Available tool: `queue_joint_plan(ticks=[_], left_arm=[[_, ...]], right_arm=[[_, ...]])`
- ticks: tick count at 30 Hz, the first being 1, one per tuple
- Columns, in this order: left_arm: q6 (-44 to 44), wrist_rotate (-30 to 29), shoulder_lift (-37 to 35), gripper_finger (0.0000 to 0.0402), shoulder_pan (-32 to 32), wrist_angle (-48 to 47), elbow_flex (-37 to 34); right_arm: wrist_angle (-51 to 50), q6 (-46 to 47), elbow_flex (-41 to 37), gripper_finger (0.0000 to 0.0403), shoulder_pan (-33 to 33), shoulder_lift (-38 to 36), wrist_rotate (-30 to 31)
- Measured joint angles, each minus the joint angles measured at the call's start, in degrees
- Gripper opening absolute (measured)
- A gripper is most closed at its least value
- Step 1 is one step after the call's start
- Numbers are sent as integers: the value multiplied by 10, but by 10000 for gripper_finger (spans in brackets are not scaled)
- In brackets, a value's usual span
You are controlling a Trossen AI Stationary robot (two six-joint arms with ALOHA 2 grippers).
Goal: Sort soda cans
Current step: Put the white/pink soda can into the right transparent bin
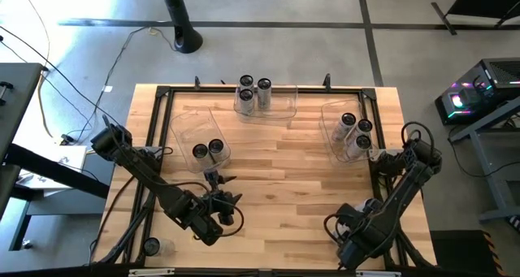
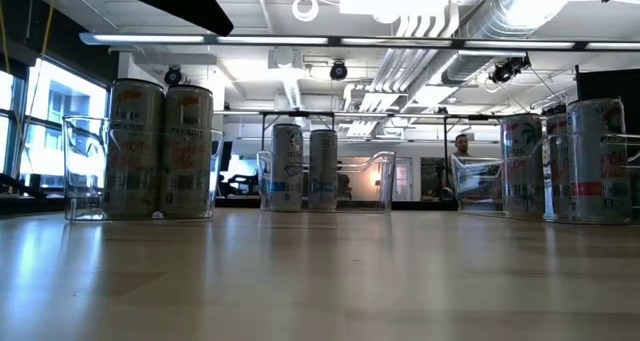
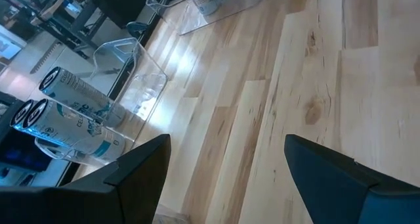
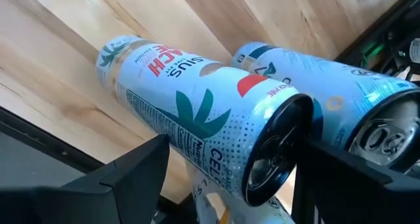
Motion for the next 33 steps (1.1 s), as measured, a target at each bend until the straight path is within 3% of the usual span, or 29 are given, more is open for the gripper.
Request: queue_joint_plan(ticks=[14, 20, 33], left_arm=[[0, 0, 0, 294, 0, 0, 0], [-2, 0, 0, 294, 0, 0, 0], [-2, 0, 0, 294, -1, -2, 0]], right_arm=[[40, -20, 0, 306, -7, 0, 16], [56, -39, -2, 254, -18, 0, 24], [88, -135, -2, 108, -80, 56, 131]])
